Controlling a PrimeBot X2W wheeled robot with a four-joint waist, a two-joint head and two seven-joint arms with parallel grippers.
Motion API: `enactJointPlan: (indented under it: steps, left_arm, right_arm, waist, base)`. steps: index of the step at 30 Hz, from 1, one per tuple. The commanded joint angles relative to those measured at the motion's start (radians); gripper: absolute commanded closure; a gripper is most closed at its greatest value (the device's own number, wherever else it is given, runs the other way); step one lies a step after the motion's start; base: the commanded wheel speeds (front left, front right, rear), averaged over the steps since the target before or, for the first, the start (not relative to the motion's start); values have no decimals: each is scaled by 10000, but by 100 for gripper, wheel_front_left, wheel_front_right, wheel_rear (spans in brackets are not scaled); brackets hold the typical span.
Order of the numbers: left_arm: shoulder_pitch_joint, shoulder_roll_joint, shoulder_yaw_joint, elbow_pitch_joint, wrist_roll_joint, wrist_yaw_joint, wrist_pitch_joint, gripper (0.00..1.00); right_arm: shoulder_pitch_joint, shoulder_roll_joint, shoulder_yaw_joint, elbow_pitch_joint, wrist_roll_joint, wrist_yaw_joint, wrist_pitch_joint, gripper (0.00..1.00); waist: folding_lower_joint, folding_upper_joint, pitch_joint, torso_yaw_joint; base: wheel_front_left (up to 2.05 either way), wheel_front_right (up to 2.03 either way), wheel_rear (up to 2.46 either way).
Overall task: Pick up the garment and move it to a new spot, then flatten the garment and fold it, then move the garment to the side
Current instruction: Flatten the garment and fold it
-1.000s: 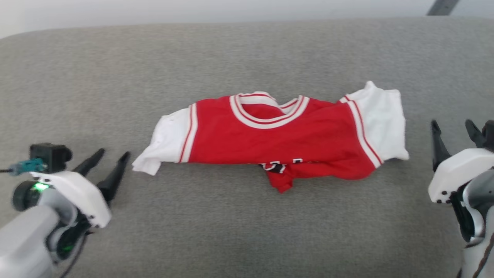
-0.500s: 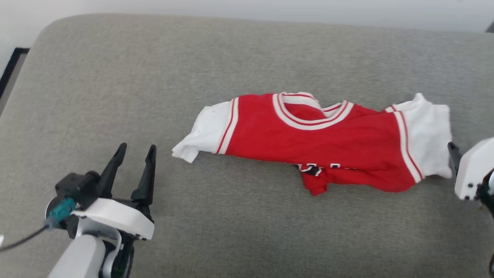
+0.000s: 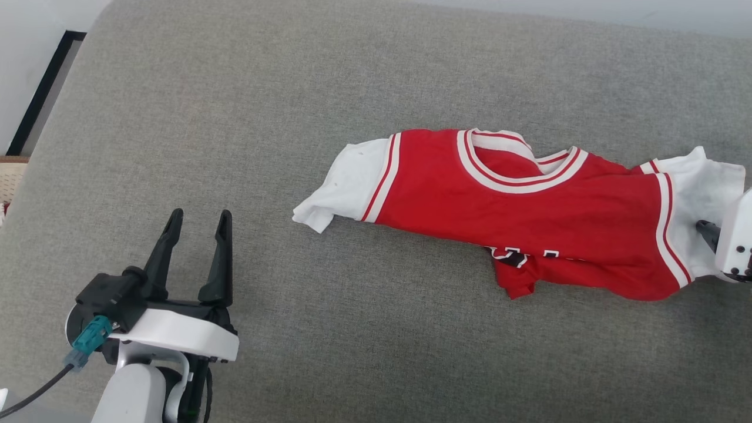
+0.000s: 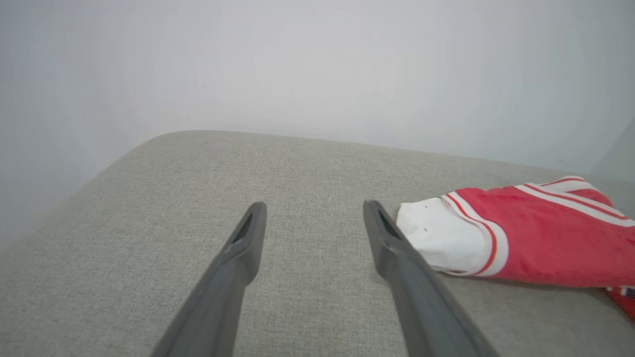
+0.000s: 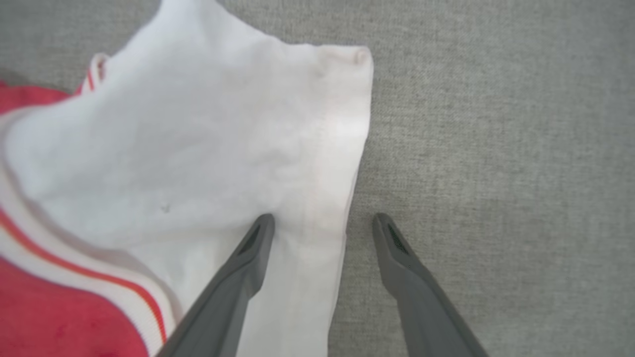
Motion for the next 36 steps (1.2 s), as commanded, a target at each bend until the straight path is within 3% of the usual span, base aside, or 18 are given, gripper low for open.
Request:
enactJointPlan:
  steps: [1,2,4,18,23,24,25,30,36]
  left_arm:
    - [52,-74,115,-84,130,-39,-46,0]
    - [40,-125,184,-142,194,-56,-46,0]
    - [56,-215,297,-192,282,-64,-46,0]
    - [157,-21,251,-440,144,-79,-47,0]
    - [139,45,234,-490,66,-80,-47,0]
    - [138,66,212,-477,69,-80,-47,0]
    - [125,88,182,-458,78,-81,-47,0]
    - [-73,383,-123,-493,41,-81,-47,0]
    - [-934,1774,-1267,-712,-189,-80,-47,0]
  right_arm:
    - [217,183,-13,254,-133,-2,143,0]
    - [277,203,-10,318,-121,-2,198,20]
    - [318,266,-133,372,-54,-4,78,100]
    - [1149,-287,-1135,-444,-232,-13,-317,100]
    - [1280,-177,-1204,-1011,-79,-10,-475,100]
    - [1247,-147,-1244,-1090,-79,-8,-629,68]
    - [1194,-104,-1312,-1143,-125,-5,-816,1]
    - [1020,172,-1584,-1408,-264,-4,-1786,0]
    - [1281,652,-1652,-2573,-164,-2,-3716,0]
  waist:
    - [0,-1,41,29]
    - [0,-1,59,38]
    - [0,-1,86,25]
    - [0,-1,-31,-508]
    - [0,-1,3,-678]
    - [0,-1,7,-701]
    - [0,-1,6,-721]
    - [0,-1,-76,-819]
    - [0,-1,-151,-1136]
  base:
    - [0,0,0]
    - [0,0,0]
    - [0,0,0]
    - [0,0,0]
    - [0,0,0]
    - [0,0,0]
    - [0,0,0]
    - [0,0,0]
    - [0,0,0]
